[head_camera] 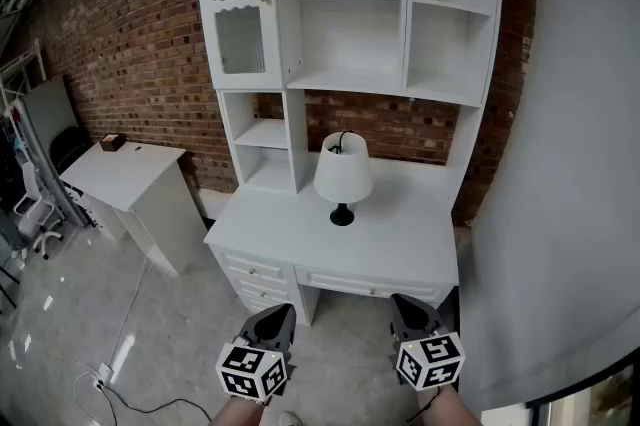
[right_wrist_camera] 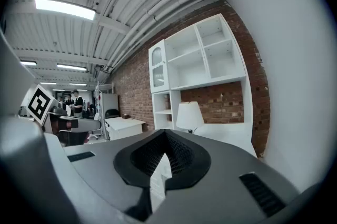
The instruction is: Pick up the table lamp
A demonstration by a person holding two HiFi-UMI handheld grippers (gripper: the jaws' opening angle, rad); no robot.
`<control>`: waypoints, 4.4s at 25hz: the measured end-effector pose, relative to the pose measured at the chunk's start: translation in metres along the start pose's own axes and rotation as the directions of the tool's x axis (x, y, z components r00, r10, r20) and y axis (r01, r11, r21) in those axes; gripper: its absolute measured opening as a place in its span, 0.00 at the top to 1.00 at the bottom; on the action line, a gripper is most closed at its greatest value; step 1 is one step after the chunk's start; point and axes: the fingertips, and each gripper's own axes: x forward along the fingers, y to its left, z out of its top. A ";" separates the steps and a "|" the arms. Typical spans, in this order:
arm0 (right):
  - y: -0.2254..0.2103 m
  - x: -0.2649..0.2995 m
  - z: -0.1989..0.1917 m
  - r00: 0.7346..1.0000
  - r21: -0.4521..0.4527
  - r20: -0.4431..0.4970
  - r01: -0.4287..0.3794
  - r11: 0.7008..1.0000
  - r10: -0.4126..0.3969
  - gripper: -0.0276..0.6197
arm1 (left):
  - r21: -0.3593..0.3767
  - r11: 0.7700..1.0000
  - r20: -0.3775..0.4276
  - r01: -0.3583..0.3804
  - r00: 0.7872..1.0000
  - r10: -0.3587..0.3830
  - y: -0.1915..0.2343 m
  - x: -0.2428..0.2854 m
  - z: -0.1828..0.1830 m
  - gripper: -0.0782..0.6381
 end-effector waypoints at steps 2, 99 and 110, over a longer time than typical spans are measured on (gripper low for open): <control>0.000 0.000 -0.001 1.000 -0.001 0.001 0.001 1.000 -0.001 0.92 | 0.004 1.000 0.002 0.002 1.000 -0.002 0.000 0.001 -0.001 0.90; -0.034 0.272 -0.048 0.989 0.036 0.021 0.148 0.988 -0.149 0.91 | 0.052 0.972 -0.027 0.228 0.974 -0.227 0.166 0.228 -0.021 0.89; -0.087 0.365 -0.102 0.993 0.052 -0.018 0.119 0.992 -0.118 0.75 | 0.063 0.976 -0.010 0.206 0.979 -0.206 0.186 0.295 -0.048 0.90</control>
